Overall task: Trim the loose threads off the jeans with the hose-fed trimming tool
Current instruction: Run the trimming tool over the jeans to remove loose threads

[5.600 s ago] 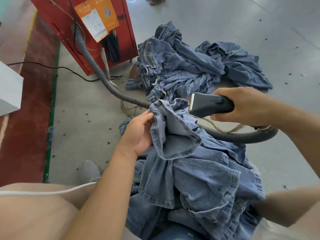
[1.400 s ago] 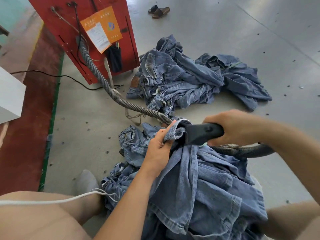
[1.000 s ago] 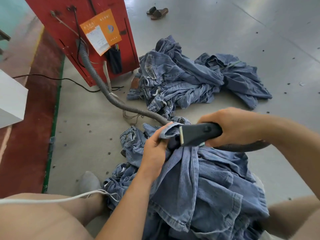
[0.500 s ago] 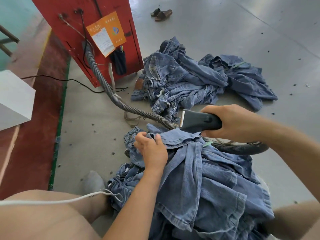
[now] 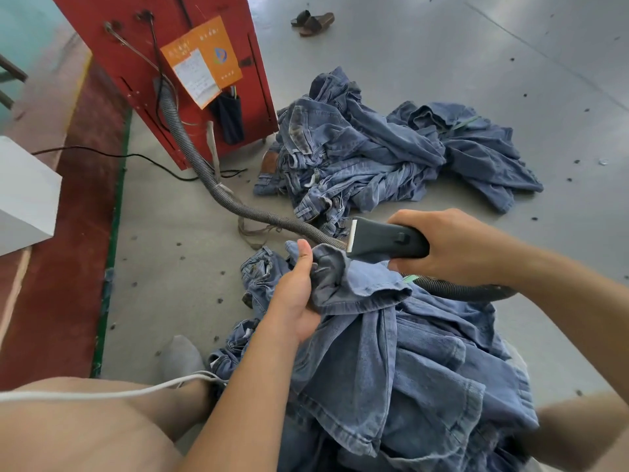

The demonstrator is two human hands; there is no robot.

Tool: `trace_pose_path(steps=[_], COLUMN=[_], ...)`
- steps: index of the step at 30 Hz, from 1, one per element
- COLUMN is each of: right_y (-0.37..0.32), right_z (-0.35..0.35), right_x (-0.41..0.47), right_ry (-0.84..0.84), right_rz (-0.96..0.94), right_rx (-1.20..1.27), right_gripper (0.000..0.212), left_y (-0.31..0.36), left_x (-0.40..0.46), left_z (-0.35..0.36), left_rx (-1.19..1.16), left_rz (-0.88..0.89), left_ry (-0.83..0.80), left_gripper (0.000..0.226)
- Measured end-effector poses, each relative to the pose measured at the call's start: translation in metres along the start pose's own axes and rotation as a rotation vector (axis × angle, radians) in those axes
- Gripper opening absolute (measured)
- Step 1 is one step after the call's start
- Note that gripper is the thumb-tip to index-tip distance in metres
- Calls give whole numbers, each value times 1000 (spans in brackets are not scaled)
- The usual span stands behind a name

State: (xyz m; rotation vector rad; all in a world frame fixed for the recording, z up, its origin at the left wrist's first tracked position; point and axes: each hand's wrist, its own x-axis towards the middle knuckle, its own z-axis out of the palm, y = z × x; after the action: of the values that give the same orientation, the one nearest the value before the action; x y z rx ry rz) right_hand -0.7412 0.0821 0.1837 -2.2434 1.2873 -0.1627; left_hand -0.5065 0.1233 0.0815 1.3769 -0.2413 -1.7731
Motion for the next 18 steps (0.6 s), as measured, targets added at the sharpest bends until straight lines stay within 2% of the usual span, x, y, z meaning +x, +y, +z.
trace_pose_path(steps=[2, 6, 8, 13, 18], right_y=[1, -2, -4, -8, -17], right_z=[-4, -5, 1, 21, 27], right_x=[-2, -6, -7, 2, 6], right_ry=[-15, -93, -127, -144, -88], right_rz=[-4, -42, -44, 47, 13], right_rx=[-5, -36, -81, -171, -156], right_gripper=[29, 30, 29, 25, 26], left_y=[1, 1, 3, -4, -1], left_x=[-1, -5, -7, -10, -14], left_z=[-2, 0, 4, 5, -2], left_rx=[-89, -90, -59, 13, 2], left_rz=[23, 80, 105, 113, 119], left_ry=[-75, -46, -36, -61, -166], left_gripper=[62, 41, 37, 47, 64])
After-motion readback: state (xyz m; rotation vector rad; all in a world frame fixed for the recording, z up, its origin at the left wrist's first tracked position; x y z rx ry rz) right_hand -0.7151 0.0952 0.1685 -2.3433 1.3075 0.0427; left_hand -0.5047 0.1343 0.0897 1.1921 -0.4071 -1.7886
